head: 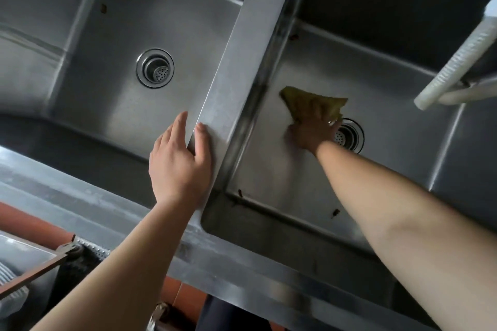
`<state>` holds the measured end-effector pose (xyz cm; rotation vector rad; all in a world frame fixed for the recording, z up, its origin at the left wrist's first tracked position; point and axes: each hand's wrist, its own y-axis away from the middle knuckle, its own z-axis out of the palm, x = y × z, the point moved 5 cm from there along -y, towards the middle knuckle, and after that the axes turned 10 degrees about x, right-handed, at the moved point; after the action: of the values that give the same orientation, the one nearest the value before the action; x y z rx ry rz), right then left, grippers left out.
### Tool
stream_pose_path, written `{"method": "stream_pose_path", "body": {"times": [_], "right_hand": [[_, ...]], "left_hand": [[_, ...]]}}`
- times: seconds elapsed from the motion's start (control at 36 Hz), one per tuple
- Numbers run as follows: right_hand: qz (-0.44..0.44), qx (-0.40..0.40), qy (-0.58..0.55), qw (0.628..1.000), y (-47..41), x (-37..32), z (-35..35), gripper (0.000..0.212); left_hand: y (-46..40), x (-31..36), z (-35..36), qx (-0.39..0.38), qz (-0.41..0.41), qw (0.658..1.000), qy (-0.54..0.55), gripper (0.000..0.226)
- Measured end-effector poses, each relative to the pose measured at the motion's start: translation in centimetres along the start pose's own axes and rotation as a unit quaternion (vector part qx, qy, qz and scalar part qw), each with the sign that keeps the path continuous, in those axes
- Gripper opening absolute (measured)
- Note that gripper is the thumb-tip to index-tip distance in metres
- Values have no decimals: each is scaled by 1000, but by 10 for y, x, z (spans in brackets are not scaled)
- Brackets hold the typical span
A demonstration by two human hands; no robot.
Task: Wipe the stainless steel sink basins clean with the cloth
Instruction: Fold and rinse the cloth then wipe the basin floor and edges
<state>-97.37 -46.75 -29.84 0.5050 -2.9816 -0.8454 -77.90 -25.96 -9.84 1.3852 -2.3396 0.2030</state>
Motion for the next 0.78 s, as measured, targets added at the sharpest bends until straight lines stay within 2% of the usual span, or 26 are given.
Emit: {"method": "stream_pose_path", "body": {"times": [0.11, 0.28, 0.33, 0.44, 0.5, 0.56, 0.64, 0.78], "right_hand": [[99, 0, -98, 990, -34, 14, -14, 88], [135, -31, -172, 975, -67, -4, -25, 102], [108, -16, -141, 984, -79, -13, -36, 102], [-53, 26, -43, 997, -100, -48, -56, 98], [-119, 2, 0, 993, -97, -66, -50, 96], [-119, -41, -17, 992, -82, -73, -32, 96], [-61, -62, -97, 991, -42, -66, -2, 102], [-121, -2, 1, 993, 40, -46, 46, 86]], "left_hand": [[0, -1, 0, 6, -1, 1000, 7, 60], [0, -3, 1, 4, -3, 1000, 7, 60], [0, -3, 1, 8, -5, 1000, 10, 59], [-1, -3, 1, 13, -7, 1000, 10, 58], [0, -3, 1, 13, -7, 1000, 6, 56], [0, -2, -1, 15, -6, 1000, 10, 56], [-1, -1, -1, 13, -2, 1000, 5, 57], [-1, -1, -1, 16, -3, 1000, 1, 59]]}}
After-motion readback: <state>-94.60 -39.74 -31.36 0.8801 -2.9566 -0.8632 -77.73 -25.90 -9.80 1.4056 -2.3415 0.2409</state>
